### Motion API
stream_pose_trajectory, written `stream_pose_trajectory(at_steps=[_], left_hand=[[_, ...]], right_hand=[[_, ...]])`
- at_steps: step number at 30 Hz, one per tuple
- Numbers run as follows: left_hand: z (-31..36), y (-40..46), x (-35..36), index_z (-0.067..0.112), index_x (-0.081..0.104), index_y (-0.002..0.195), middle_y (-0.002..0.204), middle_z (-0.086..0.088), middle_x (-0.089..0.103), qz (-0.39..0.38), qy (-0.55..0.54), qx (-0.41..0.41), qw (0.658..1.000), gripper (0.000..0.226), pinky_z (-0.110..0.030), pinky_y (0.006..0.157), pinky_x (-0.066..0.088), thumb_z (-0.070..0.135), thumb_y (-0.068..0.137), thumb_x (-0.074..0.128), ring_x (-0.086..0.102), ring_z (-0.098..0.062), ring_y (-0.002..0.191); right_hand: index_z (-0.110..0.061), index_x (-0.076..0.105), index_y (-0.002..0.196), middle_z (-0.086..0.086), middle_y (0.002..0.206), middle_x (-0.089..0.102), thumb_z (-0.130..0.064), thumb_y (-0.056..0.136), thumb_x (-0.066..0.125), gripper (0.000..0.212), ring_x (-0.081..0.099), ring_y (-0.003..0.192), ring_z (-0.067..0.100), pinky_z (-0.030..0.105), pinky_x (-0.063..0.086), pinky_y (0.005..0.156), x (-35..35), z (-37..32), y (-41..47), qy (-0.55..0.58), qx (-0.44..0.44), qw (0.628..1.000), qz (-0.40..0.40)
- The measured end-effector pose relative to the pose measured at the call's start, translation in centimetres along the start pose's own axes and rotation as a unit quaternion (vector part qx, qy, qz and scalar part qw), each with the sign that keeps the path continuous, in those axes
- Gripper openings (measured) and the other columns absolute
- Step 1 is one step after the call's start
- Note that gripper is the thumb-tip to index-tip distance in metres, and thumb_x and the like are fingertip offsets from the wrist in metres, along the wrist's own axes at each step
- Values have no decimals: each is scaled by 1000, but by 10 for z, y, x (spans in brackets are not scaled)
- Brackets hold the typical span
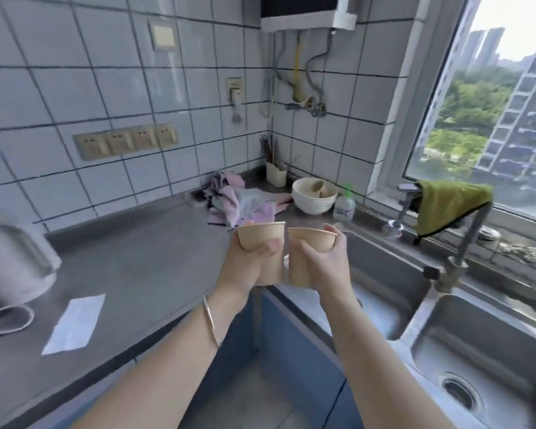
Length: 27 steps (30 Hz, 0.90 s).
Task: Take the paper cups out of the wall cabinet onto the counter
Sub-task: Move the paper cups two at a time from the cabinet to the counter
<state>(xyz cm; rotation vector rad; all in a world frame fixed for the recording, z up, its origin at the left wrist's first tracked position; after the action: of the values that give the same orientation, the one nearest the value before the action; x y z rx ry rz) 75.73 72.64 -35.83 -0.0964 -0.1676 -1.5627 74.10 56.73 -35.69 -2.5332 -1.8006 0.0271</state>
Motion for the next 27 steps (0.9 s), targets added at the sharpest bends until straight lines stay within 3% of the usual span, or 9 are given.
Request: stream_pose_trajectory(at_steps=[3, 7, 9, 13, 16, 21, 24, 27], left_hand=[[0, 23, -62, 32, 56, 94, 91, 3, 65, 88, -28, 0, 996, 41, -35, 72, 54, 26, 58, 76, 62, -16, 81], [-7, 64, -137, 27, 47, 116, 103, 0, 59, 187, -42, -1, 981, 62, -37, 77, 50, 22, 64, 80, 59, -17, 88], [-10, 87, -169, 23, 45, 124, 103, 0, 58, 235, -41, 0, 971, 59, -36, 75, 49, 14, 75, 76, 58, -16, 87], [-25, 127, -227, 23, 44, 125, 107, -2, 59, 300, -50, -13, 953, 68, -38, 81, 49, 18, 67, 80, 59, -19, 92], [-36, 144, -272, 24, 46, 118, 95, 6, 61, 356, -61, -23, 932, 55, -26, 67, 49, 15, 74, 77, 59, -10, 81], [-58, 157, -349, 17, 50, 119, 101, -1, 65, 414, -48, -62, 907, 58, -24, 61, 47, 22, 70, 81, 62, -10, 78], [-67, 170, -391, 21, 53, 103, 92, 3, 66, 429, -52, -80, 898, 37, -20, 56, 49, 19, 75, 77, 62, -8, 75], [-73, 187, -426, 21, 55, 103, 93, 2, 68, 411, -40, -105, 905, 41, -23, 61, 49, 25, 71, 80, 64, -10, 78]], right_hand=[[-44, 40, 113, -4, 104, 60, -46, 54, 75, 69, 62, 100, 23, 49, 56, 85, 75, 15, 26, -9, 21, 998, -50], [-39, 44, 112, 1, 104, 64, -48, 53, 76, 68, 66, 94, 23, 49, 57, 81, 166, 33, 68, -25, 34, 991, -125], [-33, 47, 114, 0, 101, 65, -43, 59, 77, 64, 66, 92, 21, 44, 57, 83, 208, 39, 91, -43, 30, 986, -160], [-26, 43, 127, 1, 112, 61, -43, 61, 76, 75, 63, 101, 22, 42, 54, 90, 289, 57, 127, -93, 49, 969, -224], [-23, 43, 129, 3, 119, 60, -38, 65, 79, 75, 61, 104, 21, 39, 52, 92, 346, 73, 144, -107, 55, 959, -257], [-25, 39, 134, 1, 121, 55, -38, 70, 76, 76, 57, 106, 21, 40, 52, 92, 425, 101, 147, -155, 82, 934, -312], [-20, 41, 133, 2, 123, 56, -40, 70, 76, 75, 57, 110, 22, 43, 50, 95, 469, 112, 149, -175, 92, 924, -327], [-19, 46, 128, 1, 118, 60, -47, 66, 76, 74, 59, 107, 22, 44, 52, 93, 506, 127, 154, -190, 109, 924, -313]])
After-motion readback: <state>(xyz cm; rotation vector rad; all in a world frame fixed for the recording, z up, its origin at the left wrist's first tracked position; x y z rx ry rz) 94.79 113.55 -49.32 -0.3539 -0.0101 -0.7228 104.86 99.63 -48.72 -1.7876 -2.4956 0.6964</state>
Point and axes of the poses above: each hand's wrist, its own y-axis towards the middle knuckle, its own x-axis out of the palm, z = x × y, the point moved 7 cm from there along y, towards the middle knuckle
